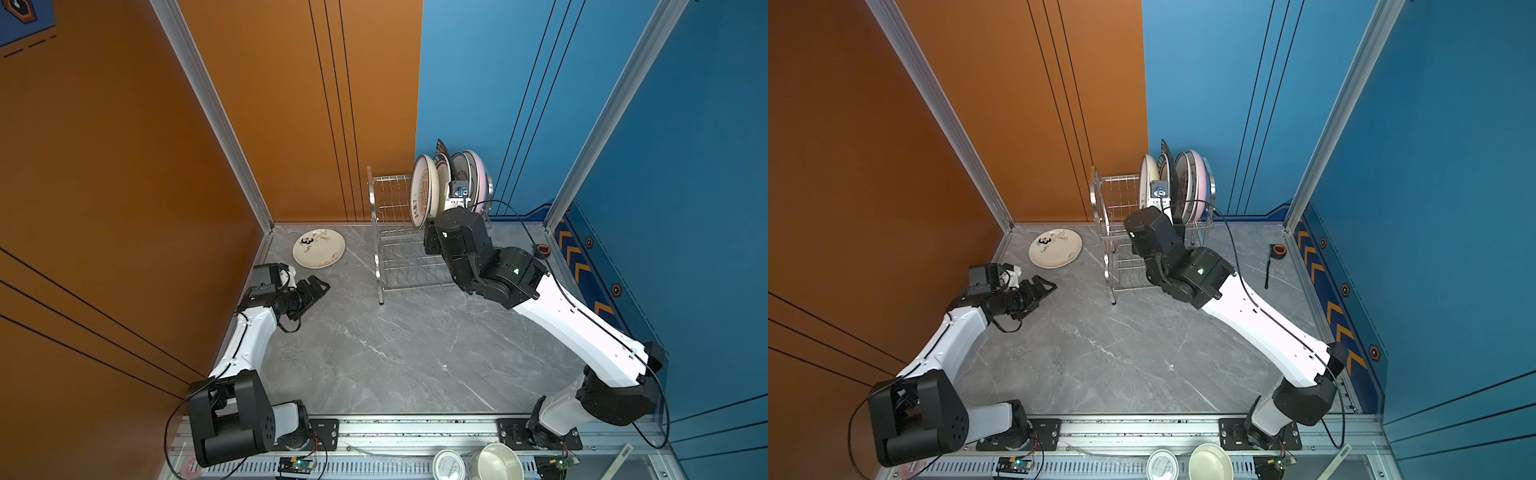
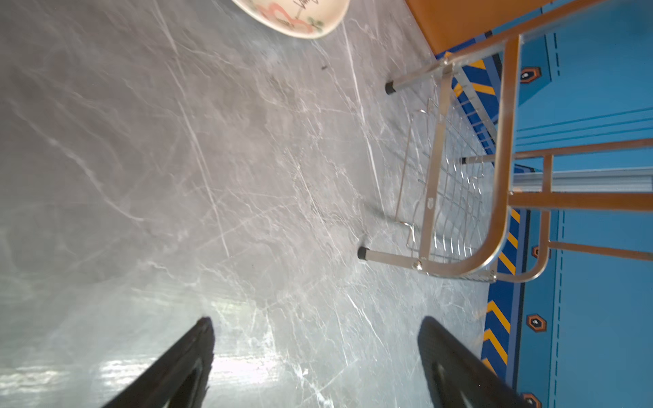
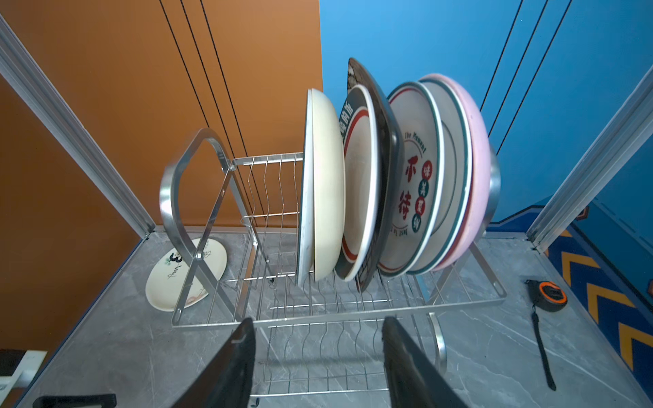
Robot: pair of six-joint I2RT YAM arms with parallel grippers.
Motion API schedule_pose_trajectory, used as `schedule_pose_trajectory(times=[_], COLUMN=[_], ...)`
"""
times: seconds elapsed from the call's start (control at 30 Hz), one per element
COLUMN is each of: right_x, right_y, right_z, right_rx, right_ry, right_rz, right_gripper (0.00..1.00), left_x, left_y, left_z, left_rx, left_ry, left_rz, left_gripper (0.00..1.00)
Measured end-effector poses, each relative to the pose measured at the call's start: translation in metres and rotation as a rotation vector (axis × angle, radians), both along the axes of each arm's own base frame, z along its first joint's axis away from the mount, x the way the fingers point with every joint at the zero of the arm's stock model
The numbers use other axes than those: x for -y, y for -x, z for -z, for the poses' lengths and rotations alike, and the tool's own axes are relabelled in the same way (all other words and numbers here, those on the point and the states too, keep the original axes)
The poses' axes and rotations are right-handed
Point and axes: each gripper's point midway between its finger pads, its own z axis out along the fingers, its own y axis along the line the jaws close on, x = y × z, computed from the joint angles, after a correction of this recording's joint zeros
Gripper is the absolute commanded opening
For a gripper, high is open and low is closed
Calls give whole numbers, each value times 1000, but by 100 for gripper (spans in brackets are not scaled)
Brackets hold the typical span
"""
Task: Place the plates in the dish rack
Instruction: 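Open the right gripper and back away while the left moves to the cream floral plate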
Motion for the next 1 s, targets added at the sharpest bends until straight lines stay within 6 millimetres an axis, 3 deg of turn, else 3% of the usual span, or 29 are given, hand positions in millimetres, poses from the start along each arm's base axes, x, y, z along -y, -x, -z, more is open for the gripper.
schedule_pose_trajectory(times=[0.27,0.4,0.63,0.8,1.0], right_x=[26,45,72,89,95], right_y=[20,25,29,23,18], right_z=[84,114,131,135,142], right_rx=[-183,-254,-295,-303,-329], right_ry=[-113,-182,-287,-331,-359], right_rz=[-36,-17,16,51,59], right_gripper=[63,64,64,65,65], left_x=[-24,-31,-44,-43,-41], left_y=[-34,-57,-100,-124,-147], left_z=[14,21,28,39,57], left_rx=[-8,3,28,25,4], left_ry=[9,20,22,17,13], left_rz=[-82,-112,-154,-162,-174], left_gripper=[77,72,67,64,59])
